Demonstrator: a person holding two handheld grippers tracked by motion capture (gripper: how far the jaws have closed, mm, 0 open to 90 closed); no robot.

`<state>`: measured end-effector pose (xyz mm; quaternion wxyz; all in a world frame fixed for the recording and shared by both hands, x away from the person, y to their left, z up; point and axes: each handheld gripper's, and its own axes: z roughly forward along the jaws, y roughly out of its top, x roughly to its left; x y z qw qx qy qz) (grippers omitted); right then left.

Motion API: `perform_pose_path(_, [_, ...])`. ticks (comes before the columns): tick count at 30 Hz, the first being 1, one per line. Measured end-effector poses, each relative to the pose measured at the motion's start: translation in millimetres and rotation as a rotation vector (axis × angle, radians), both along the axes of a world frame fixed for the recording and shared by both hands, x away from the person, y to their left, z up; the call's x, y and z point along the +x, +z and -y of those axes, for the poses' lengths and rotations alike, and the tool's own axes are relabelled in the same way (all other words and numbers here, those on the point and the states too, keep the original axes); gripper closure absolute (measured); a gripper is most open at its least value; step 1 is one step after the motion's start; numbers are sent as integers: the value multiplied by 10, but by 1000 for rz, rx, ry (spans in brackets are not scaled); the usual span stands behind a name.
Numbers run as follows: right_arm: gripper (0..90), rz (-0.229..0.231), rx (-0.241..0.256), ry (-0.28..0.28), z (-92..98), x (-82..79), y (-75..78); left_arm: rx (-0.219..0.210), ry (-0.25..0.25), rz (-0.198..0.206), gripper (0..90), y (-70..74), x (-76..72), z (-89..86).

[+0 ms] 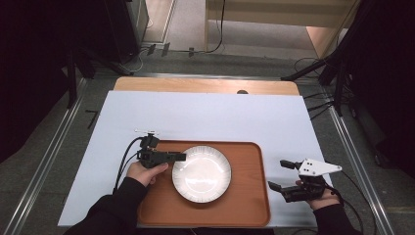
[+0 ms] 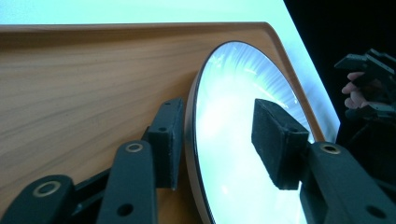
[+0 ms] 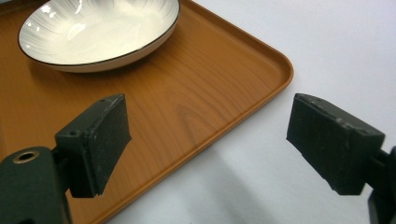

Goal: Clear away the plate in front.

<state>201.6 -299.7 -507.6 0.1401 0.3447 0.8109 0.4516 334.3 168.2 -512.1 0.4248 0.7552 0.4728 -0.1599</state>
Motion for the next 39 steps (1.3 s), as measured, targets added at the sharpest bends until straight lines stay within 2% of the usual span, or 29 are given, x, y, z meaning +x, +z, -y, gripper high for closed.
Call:
perform_pose_path(2, [140,1,1,-2,-4,0,1,20,-3,12,494,25,-2,-4])
perform_pose_path(6, [140,6,3,-1,-5,4,5,34,-3,27,455,56,1,-9])
perform_pose_path(13, [140,3,0,3,5,-4,5,37,7,14,405,99,8,-56])
perform_pose_path(15, [140,4,1,1,1,-4,3,41,5,22,405,125,4,-67])
perform_pose_path(17, [140,3,-1,1,-2,-4,3,73,-5,40,396,159,-7,-66])
perform_pose_path(21, [140,6,-3,1,-2,-8,16,85,-23,43,379,183,-11,-95])
perform_pose_path(24, [140,16,0,-3,3,-10,23,111,-38,54,362,201,-22,-141])
perform_pose_path(28, [140,13,2,-3,18,-15,27,94,-41,47,361,213,-26,-185])
perform_pose_path(29, [140,13,1,-6,19,-14,26,56,-41,27,361,222,-23,-218])
perform_pose_path(30, [140,13,3,-8,17,-14,24,50,-36,27,362,235,-31,-229])
perform_pose_path(39, [140,3,3,-9,19,-10,18,89,-50,54,350,273,-67,-328])
